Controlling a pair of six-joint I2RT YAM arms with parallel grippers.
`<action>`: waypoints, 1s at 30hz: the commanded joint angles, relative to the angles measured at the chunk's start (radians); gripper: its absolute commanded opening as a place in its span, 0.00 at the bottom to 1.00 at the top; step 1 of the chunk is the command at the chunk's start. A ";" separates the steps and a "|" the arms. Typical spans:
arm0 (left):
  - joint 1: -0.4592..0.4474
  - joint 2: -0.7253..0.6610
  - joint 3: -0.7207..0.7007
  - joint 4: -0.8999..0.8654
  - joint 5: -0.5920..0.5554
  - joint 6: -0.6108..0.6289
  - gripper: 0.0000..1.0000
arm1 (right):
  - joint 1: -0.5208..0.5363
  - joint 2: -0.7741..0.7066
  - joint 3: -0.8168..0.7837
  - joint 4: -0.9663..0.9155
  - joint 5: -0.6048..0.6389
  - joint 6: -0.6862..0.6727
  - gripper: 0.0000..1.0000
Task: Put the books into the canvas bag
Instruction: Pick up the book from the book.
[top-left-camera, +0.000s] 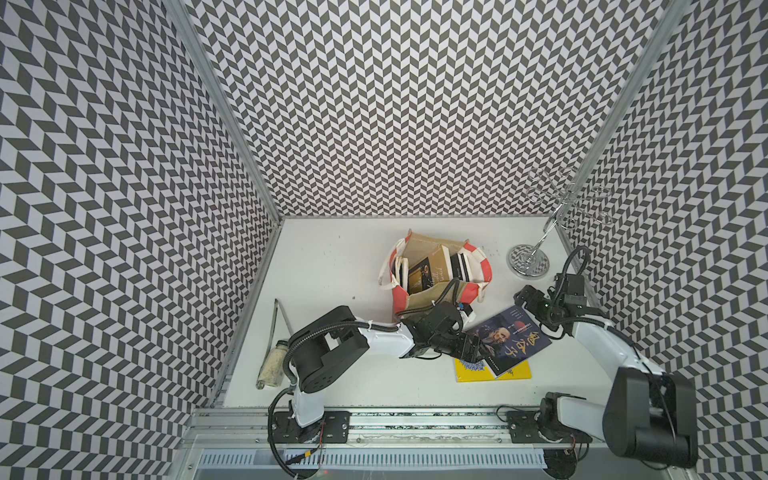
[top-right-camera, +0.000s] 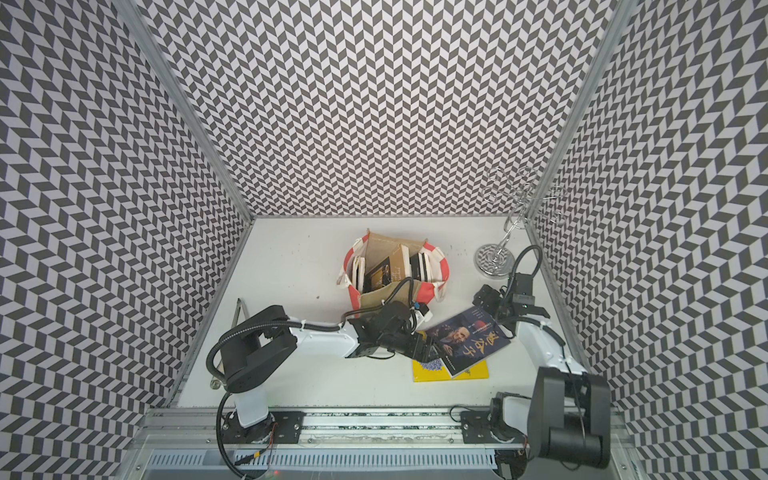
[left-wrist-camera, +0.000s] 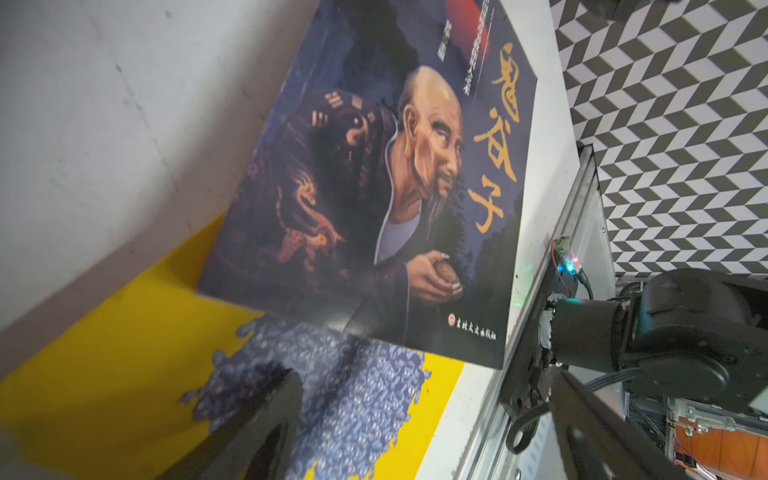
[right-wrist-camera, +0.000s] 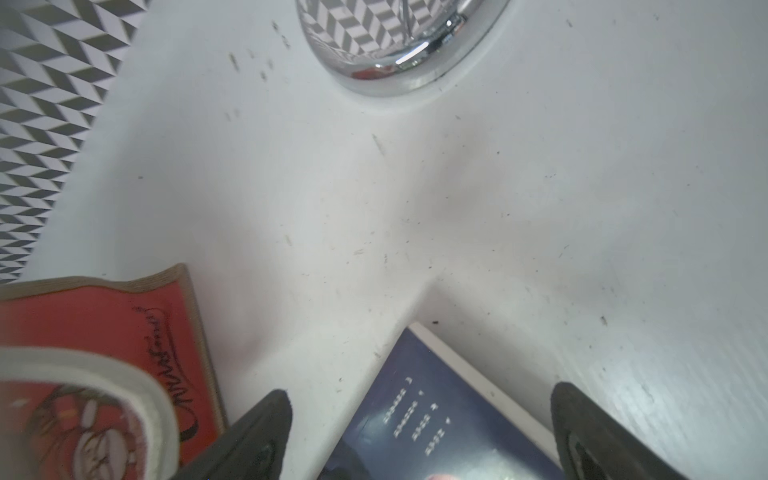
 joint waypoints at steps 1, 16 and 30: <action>0.016 -0.072 -0.042 -0.127 -0.074 -0.013 0.94 | -0.003 0.053 -0.013 -0.024 -0.004 -0.017 0.97; 0.061 -0.250 -0.276 -0.116 -0.107 -0.015 0.96 | 0.301 -0.270 -0.274 -0.058 -0.113 0.174 0.95; 0.138 -0.270 -0.472 0.145 0.054 -0.096 0.91 | 0.428 -0.392 -0.398 0.053 -0.149 0.212 0.92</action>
